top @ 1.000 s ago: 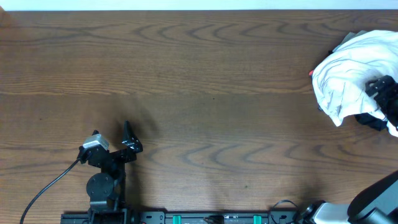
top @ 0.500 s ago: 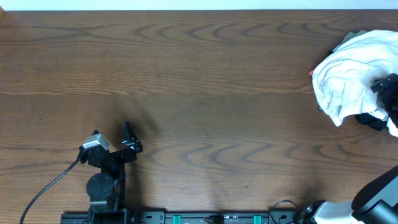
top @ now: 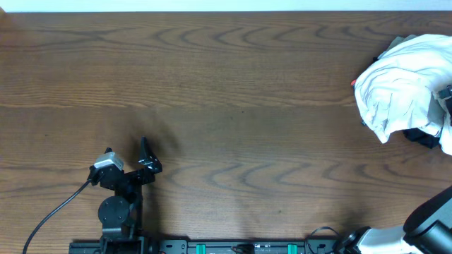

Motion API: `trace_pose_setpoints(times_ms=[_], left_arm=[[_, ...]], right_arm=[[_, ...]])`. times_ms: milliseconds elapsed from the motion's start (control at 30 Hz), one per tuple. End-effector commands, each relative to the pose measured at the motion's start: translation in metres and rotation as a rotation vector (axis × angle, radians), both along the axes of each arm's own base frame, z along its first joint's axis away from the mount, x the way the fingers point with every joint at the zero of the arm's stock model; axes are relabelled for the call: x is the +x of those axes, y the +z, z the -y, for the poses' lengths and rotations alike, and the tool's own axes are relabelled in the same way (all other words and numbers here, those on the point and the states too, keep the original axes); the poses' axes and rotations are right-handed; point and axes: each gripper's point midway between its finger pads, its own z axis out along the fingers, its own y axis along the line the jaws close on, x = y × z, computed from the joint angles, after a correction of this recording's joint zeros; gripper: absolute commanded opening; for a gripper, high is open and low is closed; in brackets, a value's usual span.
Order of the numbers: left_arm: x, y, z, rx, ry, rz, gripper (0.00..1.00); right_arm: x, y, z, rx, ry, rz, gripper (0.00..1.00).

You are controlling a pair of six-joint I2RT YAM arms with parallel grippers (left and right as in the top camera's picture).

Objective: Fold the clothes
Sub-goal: 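Reach the right gripper to the white T-shirt on the clothes pile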

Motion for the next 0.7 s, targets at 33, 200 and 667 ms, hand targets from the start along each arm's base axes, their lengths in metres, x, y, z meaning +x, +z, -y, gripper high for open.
trace_pose_setpoints(times_ms=[33, 200, 667], left_arm=[[-0.001, -0.018, -0.006, 0.019, 0.028, -0.054, 0.98], [-0.001, -0.018, -0.006, 0.019, 0.028, -0.054, 0.98], [-0.001, -0.018, -0.006, 0.019, 0.028, -0.054, 0.98]], right_arm=[[0.006, -0.012, 0.011, 0.007, -0.029, -0.004, 0.98], [0.015, -0.016, 0.015, -0.008, -0.021, 0.016, 0.92], [0.016, -0.019, 0.017, -0.046, 0.007, -0.004, 0.63]])
